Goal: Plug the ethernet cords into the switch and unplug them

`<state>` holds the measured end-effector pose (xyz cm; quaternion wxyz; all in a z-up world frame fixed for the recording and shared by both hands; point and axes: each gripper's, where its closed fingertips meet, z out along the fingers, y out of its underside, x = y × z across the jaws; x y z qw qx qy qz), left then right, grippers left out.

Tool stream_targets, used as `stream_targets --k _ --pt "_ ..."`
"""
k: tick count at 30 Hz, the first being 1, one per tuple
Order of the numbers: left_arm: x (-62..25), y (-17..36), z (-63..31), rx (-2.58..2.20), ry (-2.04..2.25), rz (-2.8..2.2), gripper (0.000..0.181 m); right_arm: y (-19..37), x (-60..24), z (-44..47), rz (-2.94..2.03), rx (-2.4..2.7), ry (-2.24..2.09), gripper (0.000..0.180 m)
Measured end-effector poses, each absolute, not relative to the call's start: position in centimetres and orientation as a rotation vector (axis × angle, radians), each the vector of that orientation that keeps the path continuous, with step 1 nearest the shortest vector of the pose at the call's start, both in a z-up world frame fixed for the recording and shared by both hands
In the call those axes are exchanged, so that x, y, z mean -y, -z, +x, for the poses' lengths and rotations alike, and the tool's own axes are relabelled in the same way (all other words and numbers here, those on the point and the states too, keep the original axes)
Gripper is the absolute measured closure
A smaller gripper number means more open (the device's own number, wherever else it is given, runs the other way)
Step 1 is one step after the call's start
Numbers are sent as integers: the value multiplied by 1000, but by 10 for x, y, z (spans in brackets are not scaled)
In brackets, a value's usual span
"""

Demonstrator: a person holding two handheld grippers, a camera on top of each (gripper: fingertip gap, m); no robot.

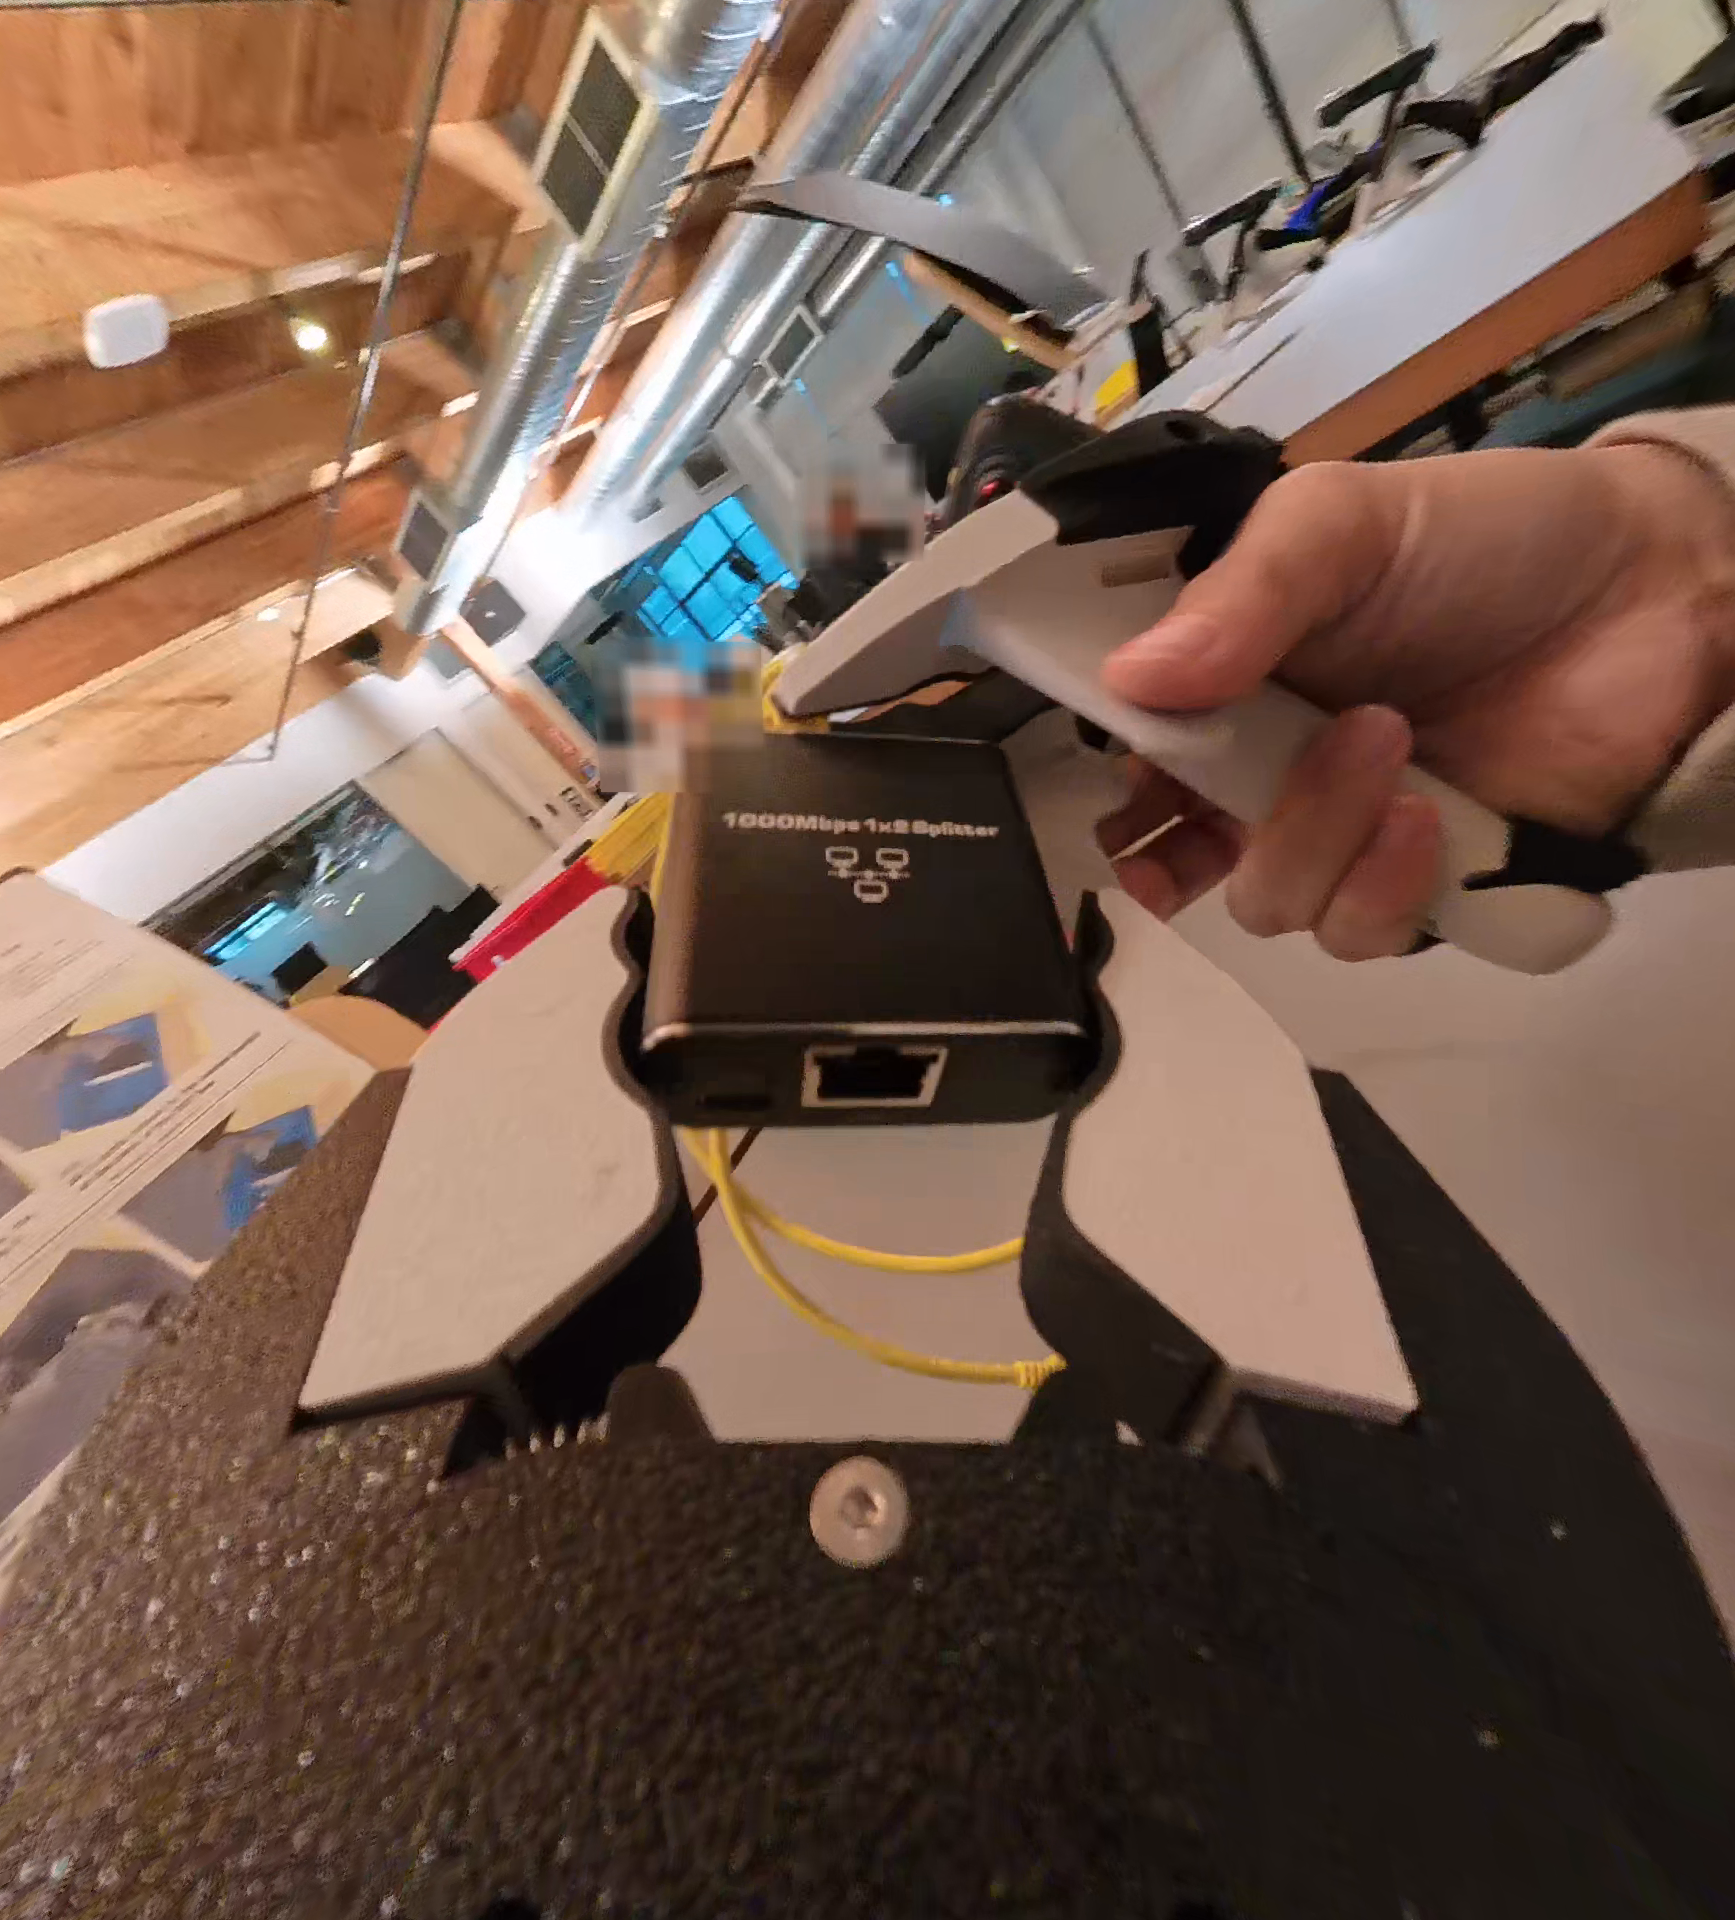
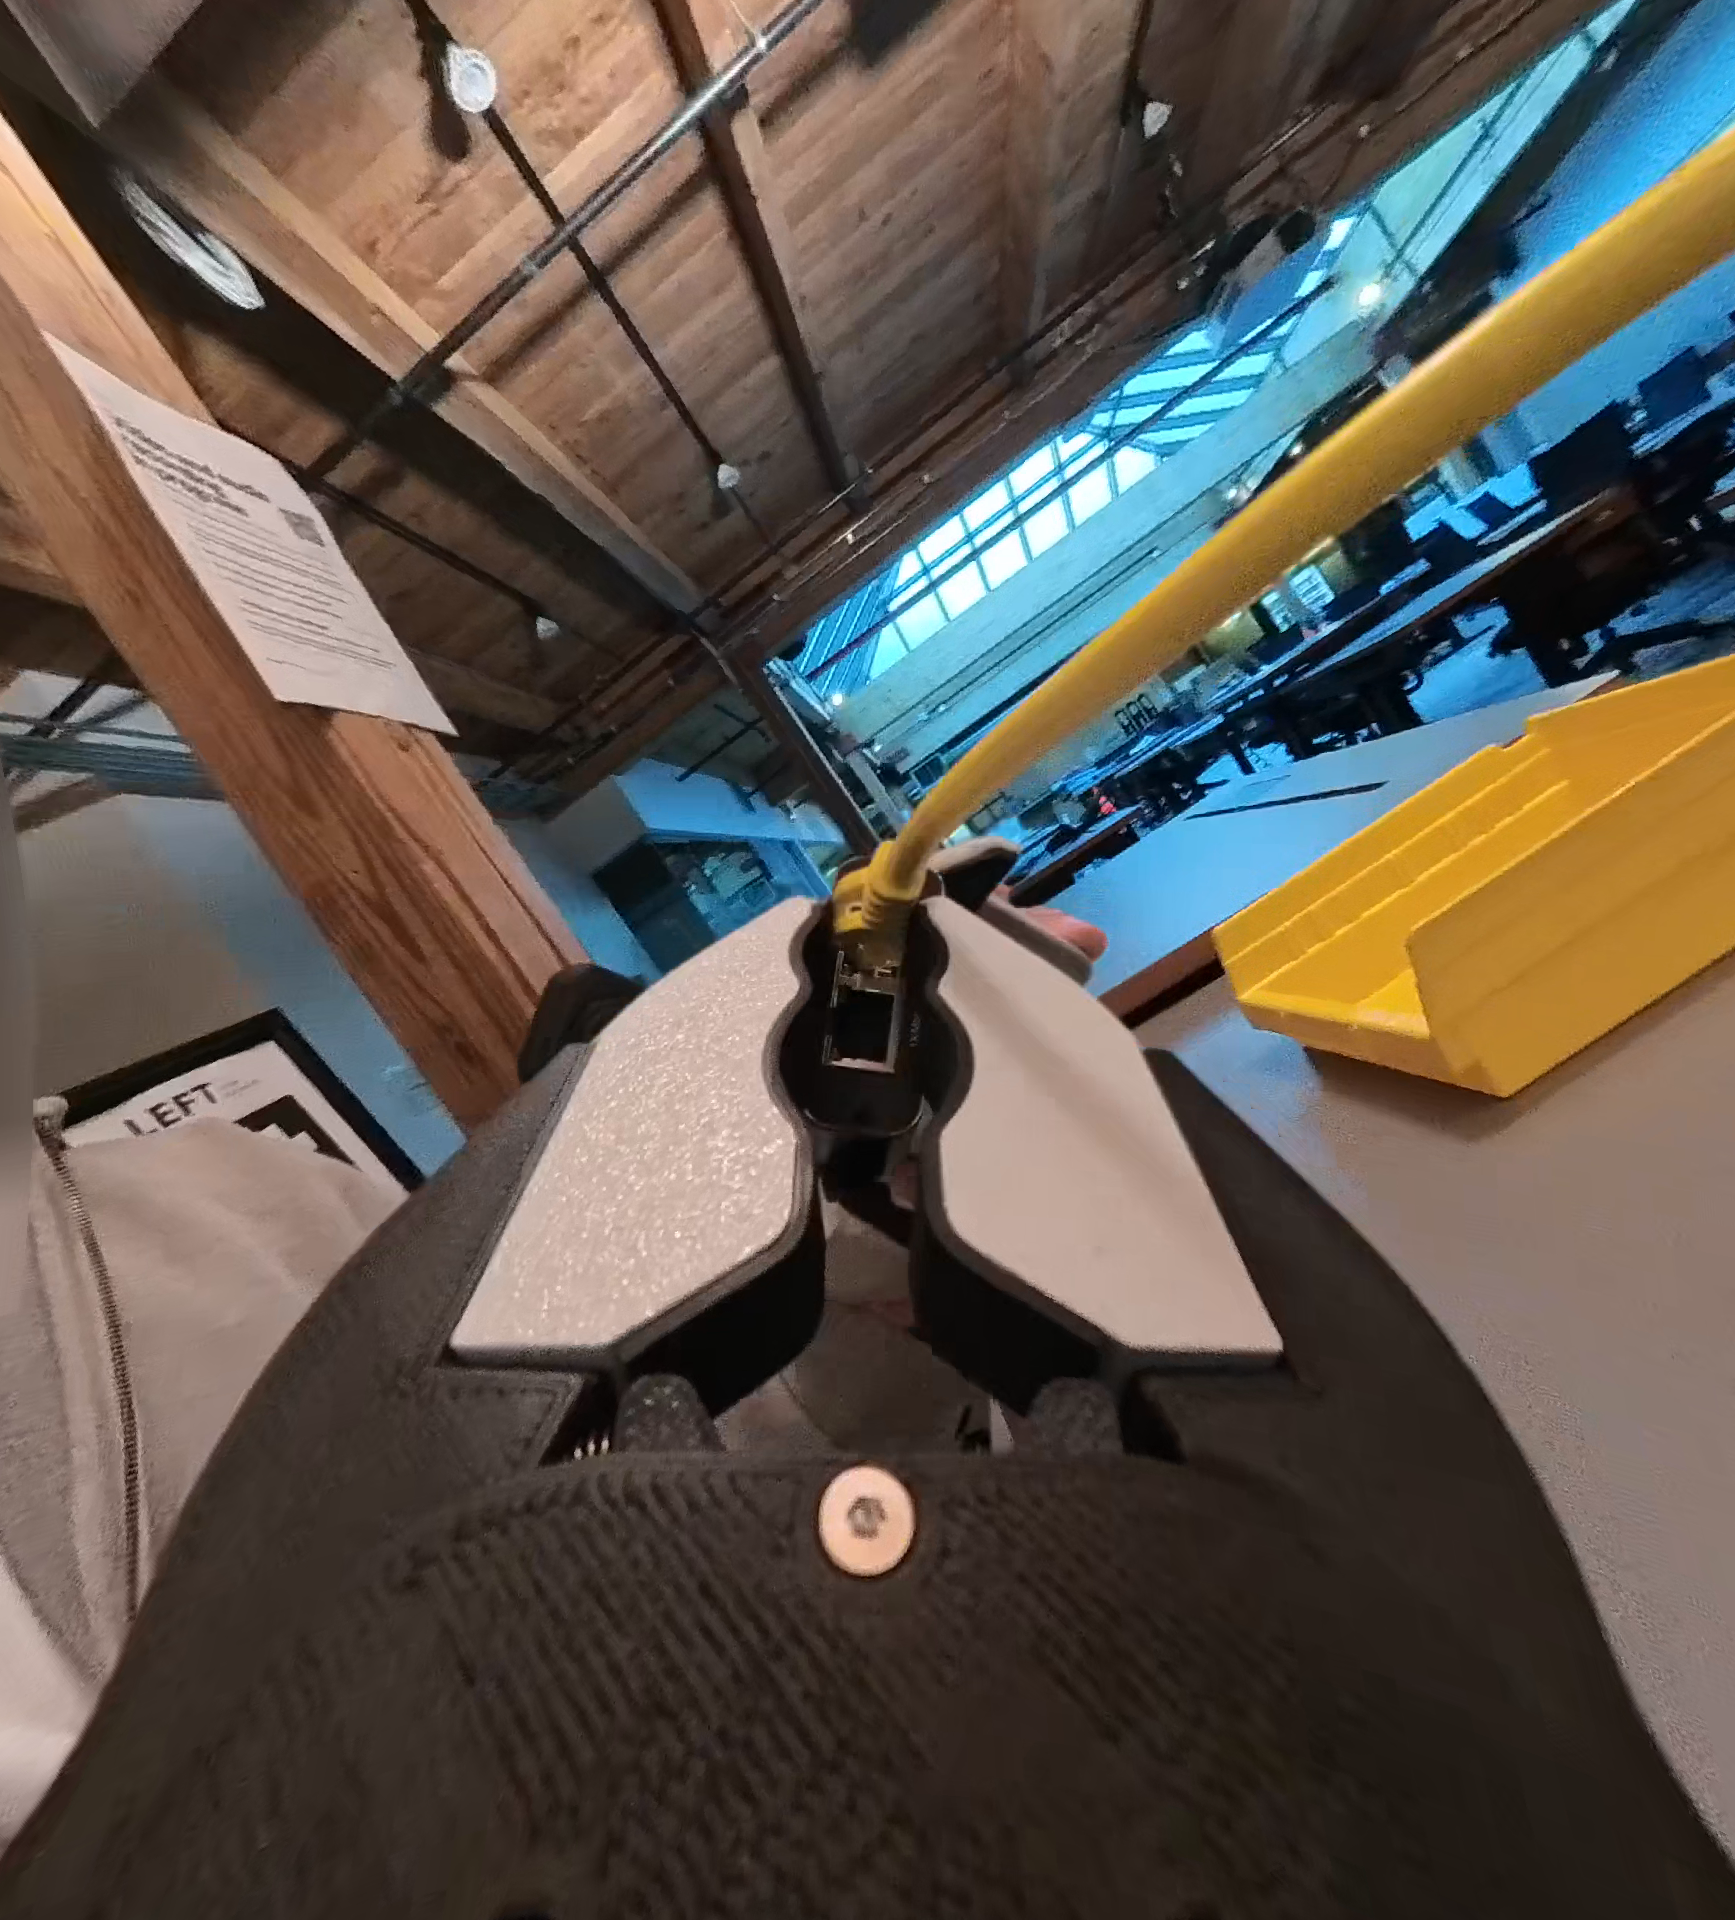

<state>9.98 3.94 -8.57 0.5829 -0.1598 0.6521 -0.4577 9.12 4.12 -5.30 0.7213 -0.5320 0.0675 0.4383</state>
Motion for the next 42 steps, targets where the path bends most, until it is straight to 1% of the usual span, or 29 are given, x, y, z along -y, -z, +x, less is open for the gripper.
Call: stream_targets --k 3,6,7,11,15,27,33,42 --pt "-32 80 95 -1517 1080 -328 102 52 -43 86 -1189 -131 -940 166" --pt "-34 67 90 -1432 1094 -326 103 51 -44 88 -1138 -161 -980 166" --pt "-34 65 90 -1416 1094 -335 105 49 -44 88 -1105 -163 -1005 166" --pt "-30 60 88 -1373 1153 -330 103 47 -43 86 -1026 -196 -1138 166" --pt "-29 60 88 -1365 1171 -329 100 44 -42 87 -986 -218 -1176 166" --pt "-40 67 96 -1375 983 -393 100 46 -46 87 -1059 -206 -1023 166" --pt "-42 70 101 -1412 1007 -503 101 45 -48 93 -1001 -273 -1004 165" --pt "-44 70 102 -1392 1034 -520 100 48 -52 96 -903 -355 -1015 165"
